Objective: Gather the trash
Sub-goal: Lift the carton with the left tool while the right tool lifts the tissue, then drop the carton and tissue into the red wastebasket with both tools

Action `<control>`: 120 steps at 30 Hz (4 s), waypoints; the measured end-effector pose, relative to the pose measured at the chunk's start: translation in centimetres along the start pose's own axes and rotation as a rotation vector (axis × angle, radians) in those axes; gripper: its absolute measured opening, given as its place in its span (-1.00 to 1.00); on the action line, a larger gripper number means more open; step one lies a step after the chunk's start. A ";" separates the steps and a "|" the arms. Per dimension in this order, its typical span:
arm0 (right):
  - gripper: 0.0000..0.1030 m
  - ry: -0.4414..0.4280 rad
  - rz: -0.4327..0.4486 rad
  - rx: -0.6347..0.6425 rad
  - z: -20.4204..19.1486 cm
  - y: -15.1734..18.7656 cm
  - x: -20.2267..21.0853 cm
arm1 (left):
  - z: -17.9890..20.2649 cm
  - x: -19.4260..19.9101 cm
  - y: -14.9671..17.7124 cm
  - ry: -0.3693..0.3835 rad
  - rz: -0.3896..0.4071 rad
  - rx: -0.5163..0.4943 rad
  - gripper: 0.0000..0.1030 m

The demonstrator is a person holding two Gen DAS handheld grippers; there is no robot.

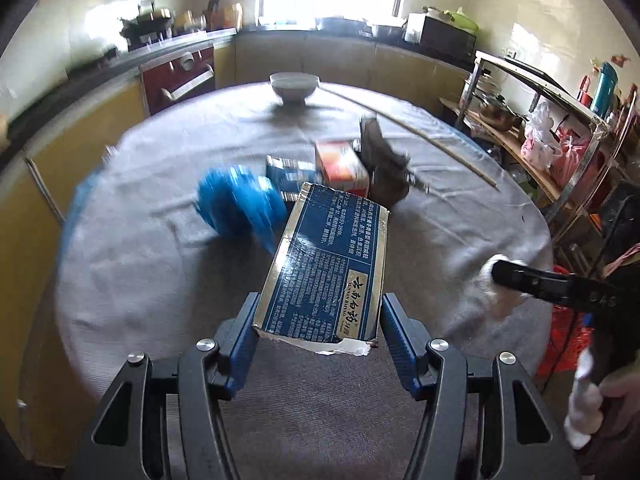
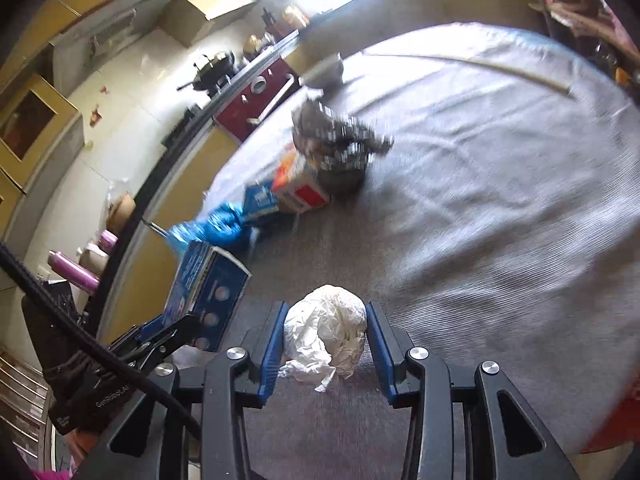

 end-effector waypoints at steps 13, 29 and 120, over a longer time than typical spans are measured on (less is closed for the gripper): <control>-0.19 0.004 0.172 0.091 -3.0 -0.7 9.1 | 2.8 7.1 -1.9 -0.175 0.153 -0.088 0.18; -0.18 -0.028 0.225 0.123 -3.6 -0.9 11.7 | 5.5 9.7 -2.7 -0.213 0.197 -0.138 0.18; -0.18 0.296 0.530 -0.314 15.2 5.3 29.0 | 28.1 6.6 -0.1 0.268 0.047 -0.620 0.19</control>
Point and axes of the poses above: each gripper's, at about its wrist camera, not at the fingertips, and x roughly against the way its jaws point, z to its right, y to its underside, the point moved 1 cm from there along -x, roughly the way its jaws point, and after that the axes turned 9 degrees about -y, right-handed, at the moved point
